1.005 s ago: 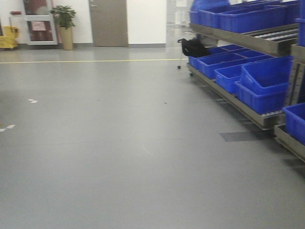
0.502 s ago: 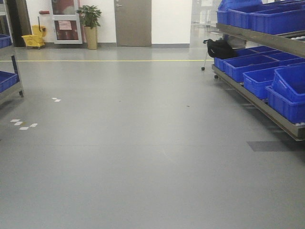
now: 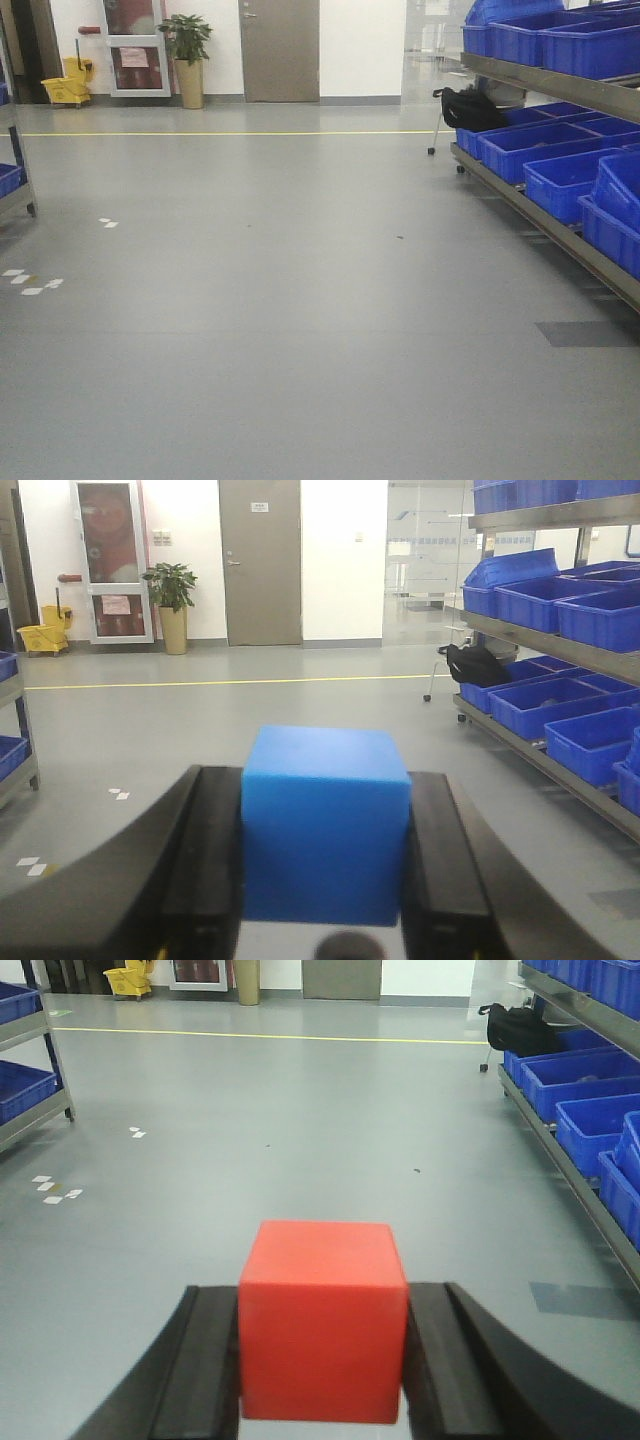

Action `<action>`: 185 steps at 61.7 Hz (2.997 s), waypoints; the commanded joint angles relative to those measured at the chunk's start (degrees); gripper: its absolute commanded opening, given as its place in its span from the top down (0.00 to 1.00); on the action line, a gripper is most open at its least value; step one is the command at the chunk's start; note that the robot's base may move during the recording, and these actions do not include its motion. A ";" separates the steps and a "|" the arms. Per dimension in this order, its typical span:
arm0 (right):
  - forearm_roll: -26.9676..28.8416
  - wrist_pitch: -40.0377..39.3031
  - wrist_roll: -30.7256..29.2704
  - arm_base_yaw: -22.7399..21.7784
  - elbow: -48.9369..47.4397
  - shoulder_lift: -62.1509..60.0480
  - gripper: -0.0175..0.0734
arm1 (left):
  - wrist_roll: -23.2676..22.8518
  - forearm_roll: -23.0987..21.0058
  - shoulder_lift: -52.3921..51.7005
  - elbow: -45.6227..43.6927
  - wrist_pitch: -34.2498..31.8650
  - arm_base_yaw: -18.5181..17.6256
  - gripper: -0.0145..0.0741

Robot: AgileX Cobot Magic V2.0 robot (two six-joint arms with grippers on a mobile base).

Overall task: Sort and place red and blue blocks on shelf
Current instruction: 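Drive the base away from the table along the aisle, then turn and drive the base up to the shelf of blue bins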

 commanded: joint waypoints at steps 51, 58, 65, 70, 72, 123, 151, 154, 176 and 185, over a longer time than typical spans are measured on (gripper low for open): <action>-0.62 -5.01 -0.39 -0.33 -1.62 0.19 0.39 | -0.02 -0.02 0.46 -1.62 -4.99 0.01 0.70; -0.62 -5.01 -0.39 -0.33 -1.62 0.19 0.39 | -0.02 -0.02 0.46 -1.62 -4.99 0.01 0.70; -0.62 -5.01 -0.39 -0.33 -1.62 0.19 0.39 | -0.02 -0.02 0.46 -1.62 -4.99 0.01 0.70; -0.62 -5.01 -0.39 -0.33 -1.62 0.19 0.39 | -0.02 -0.02 0.46 -1.62 -4.99 0.01 0.70; -0.62 -5.01 -0.39 -0.33 -1.62 0.19 0.39 | -0.02 -0.02 0.46 -1.62 -4.99 0.01 0.70; -0.62 -5.01 -0.39 -0.33 -1.62 0.19 0.39 | -0.02 -0.02 0.46 -1.62 -4.99 0.01 0.70; -0.62 -5.01 -0.39 -0.33 -1.62 0.19 0.39 | -0.02 -0.02 0.46 -1.62 -4.99 0.01 0.70; -0.62 -5.01 -0.39 -0.33 -1.62 0.19 0.39 | -0.02 -0.02 0.46 -1.62 -4.99 0.01 0.70; -0.62 -5.01 -0.39 -0.33 -1.62 0.19 0.39 | -0.02 -0.02 0.46 -1.62 -4.99 0.01 0.70; -0.62 -5.01 -0.39 -0.33 -1.62 0.19 0.39 | -0.02 -0.02 0.46 -1.62 -4.99 0.01 0.70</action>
